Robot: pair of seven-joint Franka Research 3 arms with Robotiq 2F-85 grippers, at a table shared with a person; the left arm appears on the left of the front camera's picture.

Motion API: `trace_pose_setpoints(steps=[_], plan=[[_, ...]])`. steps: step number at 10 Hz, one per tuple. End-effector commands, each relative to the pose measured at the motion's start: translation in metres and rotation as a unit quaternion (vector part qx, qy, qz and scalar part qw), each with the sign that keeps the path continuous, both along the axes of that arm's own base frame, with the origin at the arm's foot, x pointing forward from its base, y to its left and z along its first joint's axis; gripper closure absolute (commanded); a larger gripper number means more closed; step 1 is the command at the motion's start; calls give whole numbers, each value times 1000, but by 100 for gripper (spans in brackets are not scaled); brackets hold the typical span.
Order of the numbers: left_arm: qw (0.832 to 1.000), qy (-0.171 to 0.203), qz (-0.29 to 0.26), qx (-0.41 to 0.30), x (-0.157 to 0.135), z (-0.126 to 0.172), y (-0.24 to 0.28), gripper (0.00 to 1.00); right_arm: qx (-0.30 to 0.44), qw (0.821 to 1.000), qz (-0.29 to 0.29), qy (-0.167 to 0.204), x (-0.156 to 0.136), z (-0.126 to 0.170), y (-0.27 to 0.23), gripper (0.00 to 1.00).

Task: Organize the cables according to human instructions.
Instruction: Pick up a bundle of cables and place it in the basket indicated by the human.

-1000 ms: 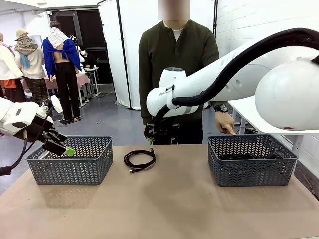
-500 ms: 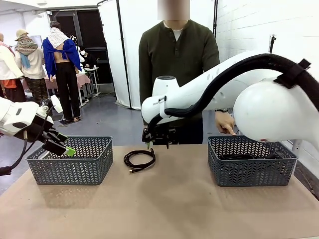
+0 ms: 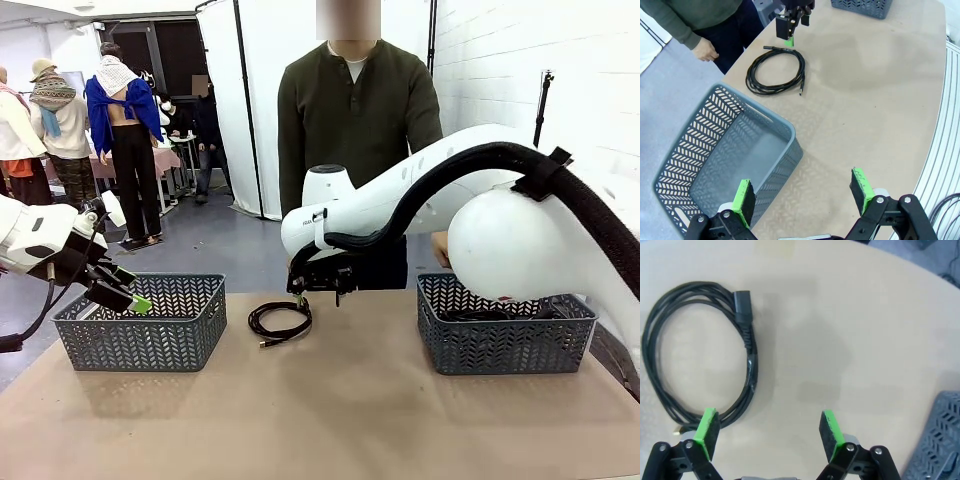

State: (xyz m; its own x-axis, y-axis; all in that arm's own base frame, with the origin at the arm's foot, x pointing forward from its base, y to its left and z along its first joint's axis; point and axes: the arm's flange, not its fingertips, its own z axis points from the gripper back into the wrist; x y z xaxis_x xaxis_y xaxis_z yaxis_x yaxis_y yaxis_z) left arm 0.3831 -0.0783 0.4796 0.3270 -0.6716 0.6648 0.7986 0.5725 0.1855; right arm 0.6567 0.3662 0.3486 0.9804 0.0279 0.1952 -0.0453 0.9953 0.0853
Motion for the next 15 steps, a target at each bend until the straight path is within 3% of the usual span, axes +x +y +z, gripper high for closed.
trace_pose_setpoints(steps=[1,15], plan=[[1000,0,-5,-4,2,-2,2,0,-27,999,-29,-3,10,-2,7,0],[1000,0,-5,-4,2,-2,2,0,-55,997,-53,9,36,-38,12,0]])
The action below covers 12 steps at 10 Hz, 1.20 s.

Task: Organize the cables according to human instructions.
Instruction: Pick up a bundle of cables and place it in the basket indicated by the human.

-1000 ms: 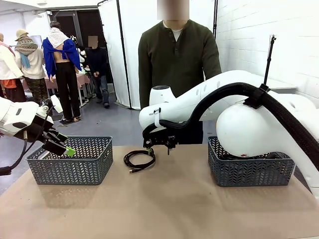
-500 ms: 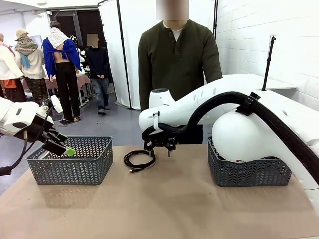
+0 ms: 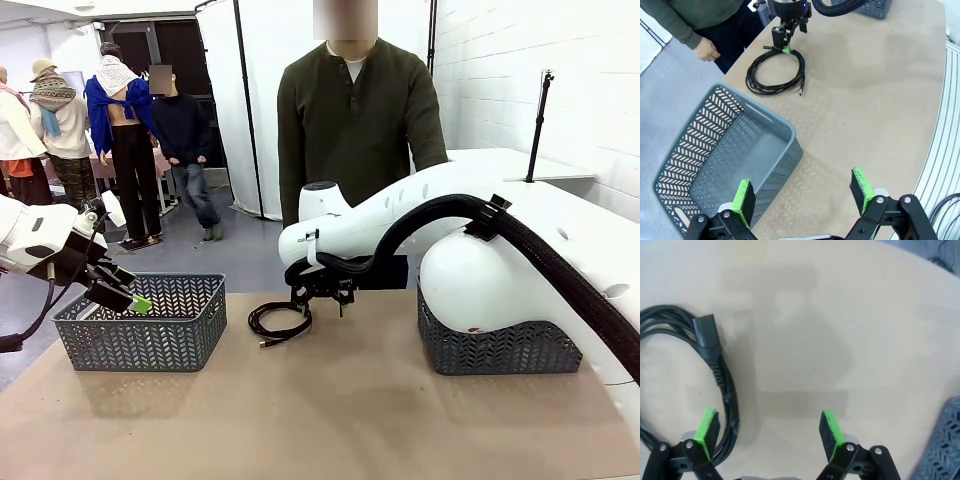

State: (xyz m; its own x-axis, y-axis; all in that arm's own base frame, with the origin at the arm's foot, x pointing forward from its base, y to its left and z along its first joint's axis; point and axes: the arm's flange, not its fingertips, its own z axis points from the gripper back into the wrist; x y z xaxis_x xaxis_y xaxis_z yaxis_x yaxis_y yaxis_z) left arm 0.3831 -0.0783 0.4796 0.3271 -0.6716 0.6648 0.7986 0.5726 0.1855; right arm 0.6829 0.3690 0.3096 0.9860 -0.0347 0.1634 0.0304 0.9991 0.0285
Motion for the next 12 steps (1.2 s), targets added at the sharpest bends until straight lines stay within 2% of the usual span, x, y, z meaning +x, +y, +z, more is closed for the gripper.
trace_pose_setpoints(steps=[1,12], plan=[[1000,0,-5,-4,2,-2,2,0,-31,999,-16,-5,10,-2,9,0],[1000,0,-5,-4,2,-2,2,0,-48,999,-26,-5,18,-11,16,0]])
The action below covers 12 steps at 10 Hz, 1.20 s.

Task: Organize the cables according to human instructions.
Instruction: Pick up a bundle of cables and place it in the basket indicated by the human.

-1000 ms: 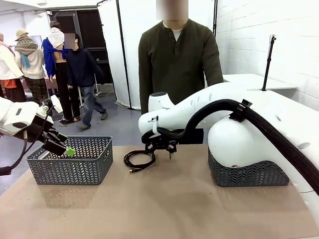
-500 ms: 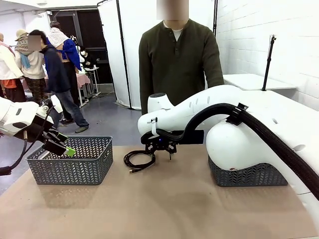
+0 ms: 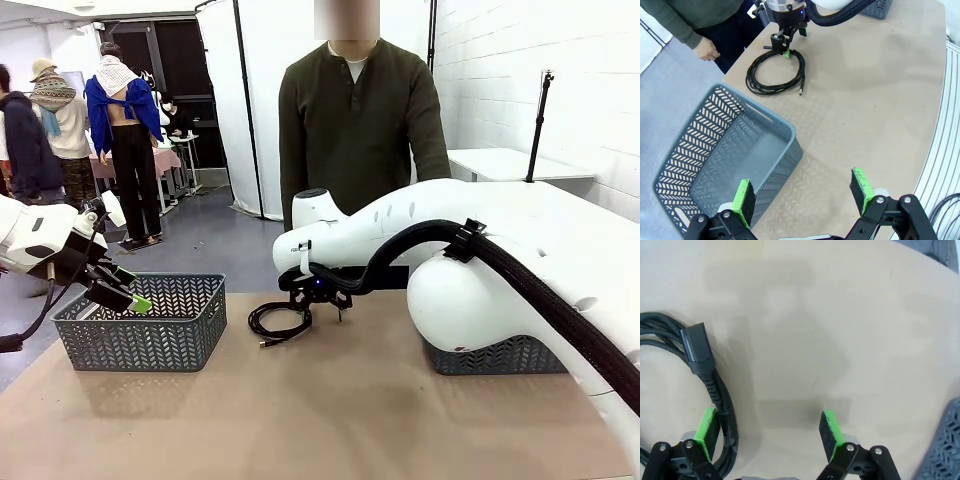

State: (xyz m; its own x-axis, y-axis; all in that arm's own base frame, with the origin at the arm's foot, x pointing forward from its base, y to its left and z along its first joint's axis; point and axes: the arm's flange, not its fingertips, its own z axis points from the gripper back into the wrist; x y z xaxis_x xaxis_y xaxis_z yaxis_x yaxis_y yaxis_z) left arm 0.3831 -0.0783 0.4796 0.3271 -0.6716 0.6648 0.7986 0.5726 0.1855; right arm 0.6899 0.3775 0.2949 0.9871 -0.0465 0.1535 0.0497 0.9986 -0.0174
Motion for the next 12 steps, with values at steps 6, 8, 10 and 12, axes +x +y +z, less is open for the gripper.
trace_pose_setpoints(steps=[6,8,10,12], plan=[[1000,0,-5,-4,2,-2,2,0,-6,1000,-17,11,10,5,8,88],[1000,0,-5,-4,2,-2,2,0,21,999,-19,24,9,6,5,100],[1000,0,-5,-4,2,-2,2,0,40,998,-24,31,10,7,1,100],[1000,0,-5,-4,2,-2,2,0,47,998,-30,31,10,12,-5,100]])
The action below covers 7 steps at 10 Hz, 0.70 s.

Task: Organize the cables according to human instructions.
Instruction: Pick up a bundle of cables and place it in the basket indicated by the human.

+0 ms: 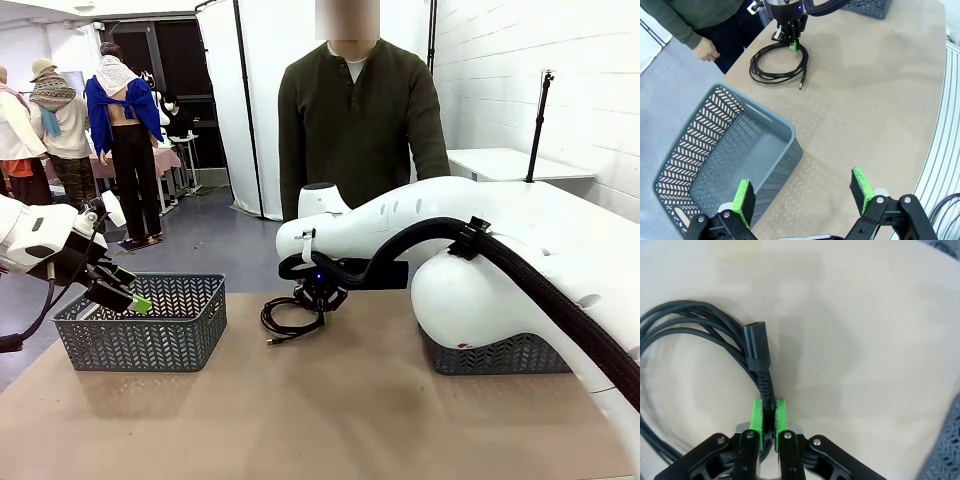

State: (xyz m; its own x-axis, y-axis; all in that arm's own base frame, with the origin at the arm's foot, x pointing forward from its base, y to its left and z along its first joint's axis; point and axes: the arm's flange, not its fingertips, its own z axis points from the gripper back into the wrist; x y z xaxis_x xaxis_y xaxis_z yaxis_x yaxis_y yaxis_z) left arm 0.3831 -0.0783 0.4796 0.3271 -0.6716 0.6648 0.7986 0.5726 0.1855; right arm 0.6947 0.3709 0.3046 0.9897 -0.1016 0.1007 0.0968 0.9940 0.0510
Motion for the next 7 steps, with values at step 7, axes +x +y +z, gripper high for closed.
trace_pose_setpoints(steps=[7], plan=[[1000,0,-5,-4,2,-2,2,0,-4,998,68,-18,-24,103,-45,100]])
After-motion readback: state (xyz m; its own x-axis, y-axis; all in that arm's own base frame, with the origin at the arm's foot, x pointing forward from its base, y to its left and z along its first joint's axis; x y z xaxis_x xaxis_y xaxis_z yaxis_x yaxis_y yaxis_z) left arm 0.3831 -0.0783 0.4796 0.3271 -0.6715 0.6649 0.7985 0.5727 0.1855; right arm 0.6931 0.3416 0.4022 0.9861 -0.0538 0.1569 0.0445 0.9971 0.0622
